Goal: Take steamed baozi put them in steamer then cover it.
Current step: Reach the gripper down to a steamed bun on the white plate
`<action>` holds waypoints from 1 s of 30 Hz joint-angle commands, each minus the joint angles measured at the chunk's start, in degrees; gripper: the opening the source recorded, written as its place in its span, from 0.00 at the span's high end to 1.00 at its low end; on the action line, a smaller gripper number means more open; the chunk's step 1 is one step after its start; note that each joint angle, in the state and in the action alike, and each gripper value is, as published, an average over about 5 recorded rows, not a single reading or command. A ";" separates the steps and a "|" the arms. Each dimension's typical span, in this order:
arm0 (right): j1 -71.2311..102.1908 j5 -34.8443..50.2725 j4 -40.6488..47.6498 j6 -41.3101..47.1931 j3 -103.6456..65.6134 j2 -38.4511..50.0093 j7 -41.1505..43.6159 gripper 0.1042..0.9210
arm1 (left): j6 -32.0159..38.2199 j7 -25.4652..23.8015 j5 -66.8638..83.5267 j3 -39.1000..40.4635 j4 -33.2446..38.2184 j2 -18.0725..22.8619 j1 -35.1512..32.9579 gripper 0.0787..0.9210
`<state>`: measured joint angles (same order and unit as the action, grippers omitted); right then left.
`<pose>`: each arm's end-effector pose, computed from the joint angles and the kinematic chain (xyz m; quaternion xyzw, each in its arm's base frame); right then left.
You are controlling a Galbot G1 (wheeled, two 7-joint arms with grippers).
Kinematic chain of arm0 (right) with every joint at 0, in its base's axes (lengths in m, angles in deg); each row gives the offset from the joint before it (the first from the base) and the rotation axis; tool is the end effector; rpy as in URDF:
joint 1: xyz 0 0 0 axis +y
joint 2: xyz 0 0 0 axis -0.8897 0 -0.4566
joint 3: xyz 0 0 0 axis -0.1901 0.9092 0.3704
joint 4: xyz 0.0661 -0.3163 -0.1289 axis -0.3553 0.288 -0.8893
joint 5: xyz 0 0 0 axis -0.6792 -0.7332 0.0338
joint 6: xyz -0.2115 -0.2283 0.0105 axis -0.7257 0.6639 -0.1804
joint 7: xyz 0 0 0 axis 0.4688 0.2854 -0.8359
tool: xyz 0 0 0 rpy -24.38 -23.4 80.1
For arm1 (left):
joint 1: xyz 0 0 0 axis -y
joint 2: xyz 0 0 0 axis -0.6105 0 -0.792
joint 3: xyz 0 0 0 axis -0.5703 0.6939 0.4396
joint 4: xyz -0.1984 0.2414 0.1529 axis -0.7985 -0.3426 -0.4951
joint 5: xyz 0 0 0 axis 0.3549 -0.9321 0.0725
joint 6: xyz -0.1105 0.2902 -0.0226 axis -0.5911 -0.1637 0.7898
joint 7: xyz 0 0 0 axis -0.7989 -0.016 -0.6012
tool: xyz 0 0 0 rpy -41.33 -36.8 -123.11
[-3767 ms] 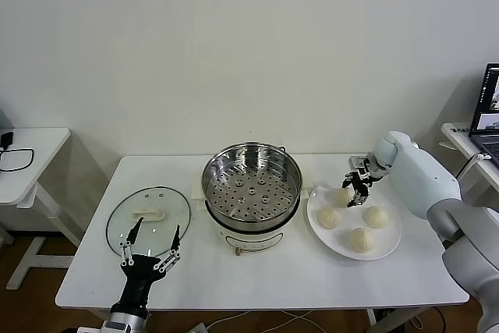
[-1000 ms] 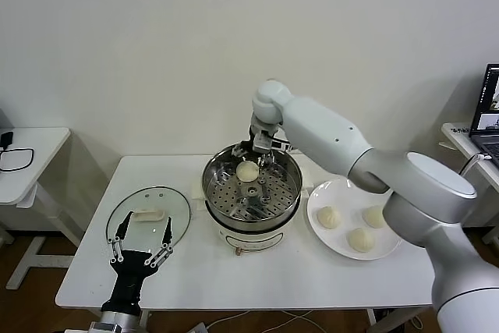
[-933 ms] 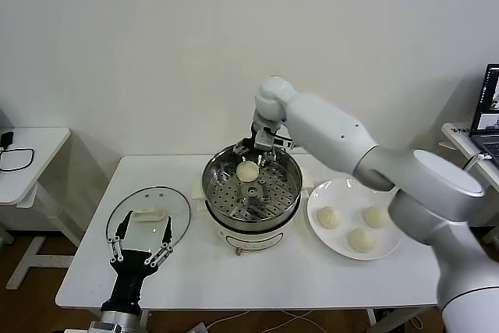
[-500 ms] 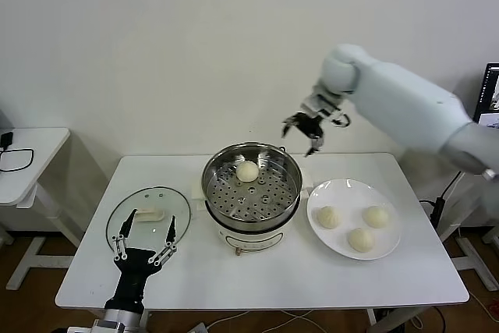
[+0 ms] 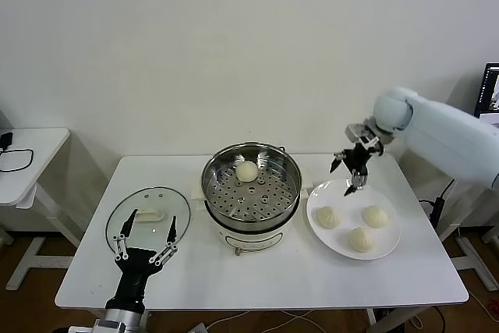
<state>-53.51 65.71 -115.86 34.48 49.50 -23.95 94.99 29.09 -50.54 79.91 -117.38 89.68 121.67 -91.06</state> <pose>0.5474 -0.1450 -0.1165 0.5848 -0.5139 0.5070 0.3699 0.0958 0.0378 -0.2890 0.0349 0.9919 0.1019 0.0676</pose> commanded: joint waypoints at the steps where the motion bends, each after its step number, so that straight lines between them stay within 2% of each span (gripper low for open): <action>1: 5.79 0.88 1.35 3.57 0.68 0.03 -3.48 0.12 | 0.26 -0.10 -0.10 -0.12 -0.11 0.05 -0.07 0.12; 30: 12.27 -3.22 9.48 2.48 -3.78 -6.72 -6.97 0.13 | 1.24 -0.18 -1.42 -0.90 -0.11 0.44 0.08 0.12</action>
<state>-42.01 62.97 -107.66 36.82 46.05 -30.00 88.53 30.17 -50.72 78.79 -118.21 89.53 122.09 -90.95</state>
